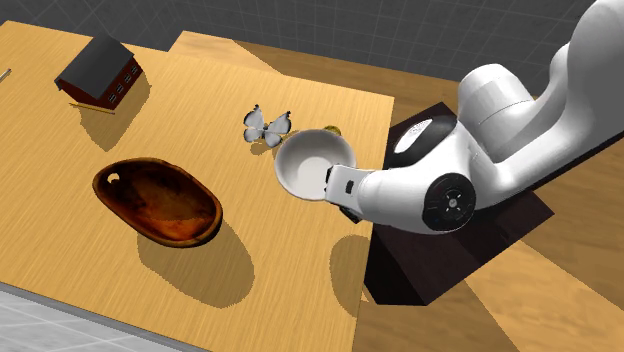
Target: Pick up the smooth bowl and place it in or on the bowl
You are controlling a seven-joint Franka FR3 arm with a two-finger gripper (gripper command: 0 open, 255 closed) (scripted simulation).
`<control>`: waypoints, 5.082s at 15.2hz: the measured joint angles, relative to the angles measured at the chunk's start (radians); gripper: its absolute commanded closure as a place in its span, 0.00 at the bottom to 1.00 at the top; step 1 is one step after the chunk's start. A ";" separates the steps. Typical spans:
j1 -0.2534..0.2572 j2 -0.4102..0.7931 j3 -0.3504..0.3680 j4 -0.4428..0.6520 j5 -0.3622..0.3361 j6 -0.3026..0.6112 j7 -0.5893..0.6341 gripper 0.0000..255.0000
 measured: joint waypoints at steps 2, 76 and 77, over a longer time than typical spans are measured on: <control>0.015 -0.020 -0.010 0.013 0.020 -0.031 -0.024 1.00; -0.056 1.152 -0.111 1.437 -0.231 -0.290 -0.185 0.00; -0.051 1.132 -0.105 1.425 -0.226 -0.303 -0.182 0.00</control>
